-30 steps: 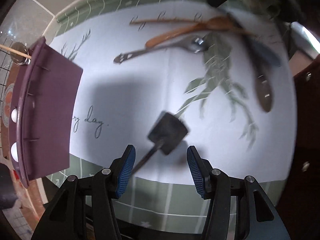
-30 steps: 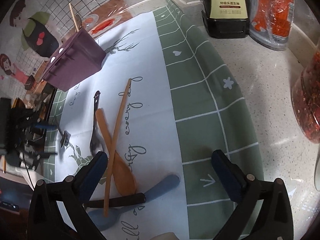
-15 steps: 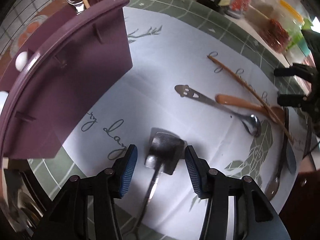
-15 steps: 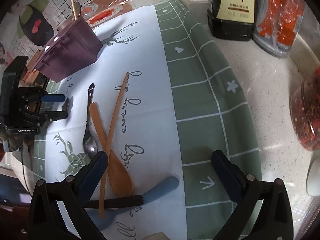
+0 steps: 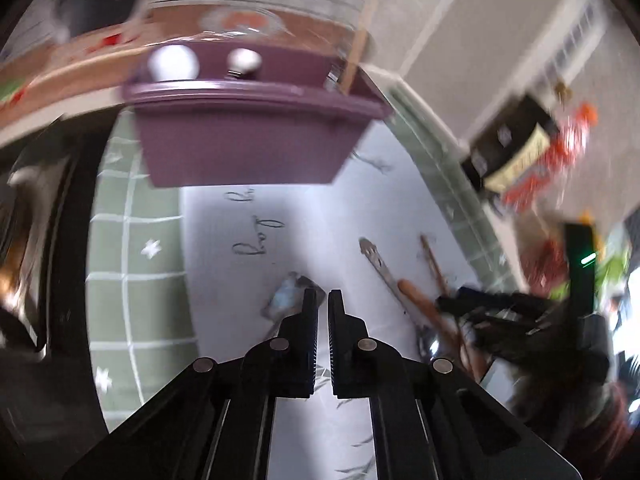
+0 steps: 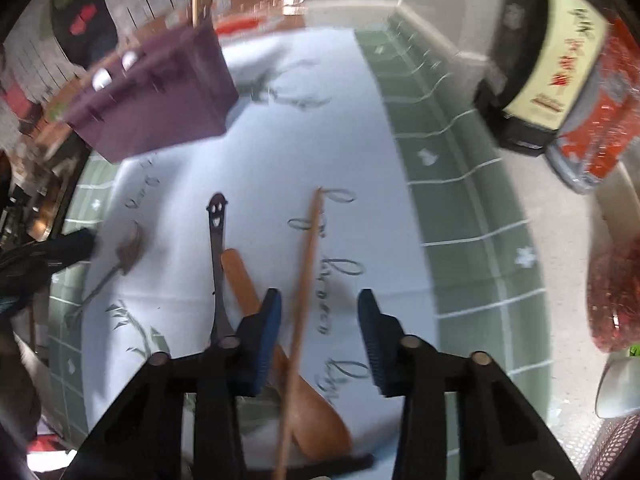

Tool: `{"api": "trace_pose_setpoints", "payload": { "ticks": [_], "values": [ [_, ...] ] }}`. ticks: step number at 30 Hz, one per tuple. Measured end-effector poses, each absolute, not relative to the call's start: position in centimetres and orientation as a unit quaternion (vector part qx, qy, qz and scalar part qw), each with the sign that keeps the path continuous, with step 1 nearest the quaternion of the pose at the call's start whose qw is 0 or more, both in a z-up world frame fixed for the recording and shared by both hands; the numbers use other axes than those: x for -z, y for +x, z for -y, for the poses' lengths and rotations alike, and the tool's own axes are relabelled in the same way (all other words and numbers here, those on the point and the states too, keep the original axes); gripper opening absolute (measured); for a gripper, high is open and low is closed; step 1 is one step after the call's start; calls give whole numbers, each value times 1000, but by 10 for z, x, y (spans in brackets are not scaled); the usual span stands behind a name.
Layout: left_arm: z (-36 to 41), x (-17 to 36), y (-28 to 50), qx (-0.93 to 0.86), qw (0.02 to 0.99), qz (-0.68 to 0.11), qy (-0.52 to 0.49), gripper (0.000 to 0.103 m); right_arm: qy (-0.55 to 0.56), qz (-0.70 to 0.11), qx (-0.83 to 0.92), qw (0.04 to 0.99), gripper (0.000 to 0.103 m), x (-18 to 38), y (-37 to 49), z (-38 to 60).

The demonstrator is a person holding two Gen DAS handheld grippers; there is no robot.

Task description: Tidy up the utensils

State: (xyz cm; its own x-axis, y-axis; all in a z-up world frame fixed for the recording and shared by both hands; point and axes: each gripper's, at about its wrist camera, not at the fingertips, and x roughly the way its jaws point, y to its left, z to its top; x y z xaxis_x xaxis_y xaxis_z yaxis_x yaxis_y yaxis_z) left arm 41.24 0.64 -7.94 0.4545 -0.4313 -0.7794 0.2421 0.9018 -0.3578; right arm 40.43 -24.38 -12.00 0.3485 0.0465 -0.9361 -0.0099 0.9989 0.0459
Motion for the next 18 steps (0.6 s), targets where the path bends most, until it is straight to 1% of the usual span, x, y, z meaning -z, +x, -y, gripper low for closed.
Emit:
{"api": "trace_pose_setpoints", "payload": {
  "ticks": [1, 2, 3, 4, 7, 9, 10, 11, 12, 18],
  "values": [
    [-5, 76, 413, 194, 851, -478, -94, 5, -2, -568, -9, 823, 34, 120, 405, 238],
    [-8, 74, 409, 198, 854, -475, -80, 5, -19, -568, -9, 823, 30, 120, 404, 232],
    [-5, 74, 405, 209, 852, -476, -66, 5, -24, -569, -14, 822, 15, 121, 403, 229],
    [-4, 73, 402, 220, 849, -477, -51, 6, -27, -574, -21, 818, 6, 122, 402, 228],
    [4, 75, 405, 242, 839, -487, -5, 8, -32, -576, -32, 816, 5, 120, 397, 228],
    [17, 81, 410, 250, 835, -490, 14, 20, -21, -574, -34, 818, 5, 117, 394, 233],
    [19, 85, 413, 255, 829, -497, 29, 36, -13, -569, -33, 822, 5, 113, 392, 239],
    [25, 88, 417, 262, 822, -503, 41, 46, -7, -565, -32, 825, 5, 109, 390, 244],
    [31, 92, 421, 272, 814, -510, 56, 47, -1, -561, -30, 827, 5, 106, 390, 246],
    [53, 111, 444, 260, 786, -545, 130, 48, 55, -542, 1, 839, 5, 90, 380, 289]
  ]
}}
